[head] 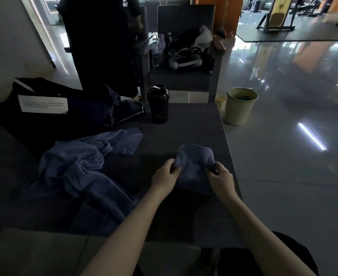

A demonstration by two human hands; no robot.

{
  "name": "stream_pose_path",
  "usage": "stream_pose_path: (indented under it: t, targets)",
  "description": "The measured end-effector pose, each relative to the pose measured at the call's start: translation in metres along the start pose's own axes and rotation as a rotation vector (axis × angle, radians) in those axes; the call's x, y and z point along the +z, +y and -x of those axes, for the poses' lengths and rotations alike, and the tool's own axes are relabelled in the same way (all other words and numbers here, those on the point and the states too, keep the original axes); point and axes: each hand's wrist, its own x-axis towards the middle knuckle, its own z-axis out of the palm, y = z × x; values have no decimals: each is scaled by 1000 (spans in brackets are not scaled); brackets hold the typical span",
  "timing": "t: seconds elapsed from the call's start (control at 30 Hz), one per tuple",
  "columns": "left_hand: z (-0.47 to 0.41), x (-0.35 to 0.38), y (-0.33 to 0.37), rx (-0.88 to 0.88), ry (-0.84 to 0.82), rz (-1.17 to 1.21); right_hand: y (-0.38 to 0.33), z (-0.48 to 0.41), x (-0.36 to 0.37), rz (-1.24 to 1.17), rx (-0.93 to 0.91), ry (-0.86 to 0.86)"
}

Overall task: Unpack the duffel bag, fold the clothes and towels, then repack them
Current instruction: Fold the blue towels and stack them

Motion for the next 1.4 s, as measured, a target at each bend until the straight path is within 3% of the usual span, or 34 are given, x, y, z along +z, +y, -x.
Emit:
stream_pose_path:
  t: [0.17,0.3,0.4,0.5,0.67,0.8,0.93,1.2,1.27,1.4]
  targets:
    - [-7,7,-4,-41,-27,-158,-7,6,2,50,73,55]
    - [-9,12,-4,-36,-15,-292,-21,15,6,482,-214,171]
    - [-10,13,-8,0,23,-338,-18,6,18,728,-352,-58]
    - [-9,10,-16,85,107,-431,-3,-2,26,711,-274,-243]
    - [-11,7,-21,102,27,-571,-8,-6,25,854,-297,-252]
    - [-9,-1,-25,59,-24,-618,-26,2,31,883,-411,-130]
    - [-12,-18,-41,3,-33,-666,-20,8,47,816,-340,-244]
    - [-5,-14,-63,59,75,-744,-11,-36,44,826,-444,-296]
    - [-6,-13,-65,56,75,-756,-15,-45,45,888,-475,-246]
    - [-3,-10,-66,76,113,-789,-25,-31,58,930,-489,151]
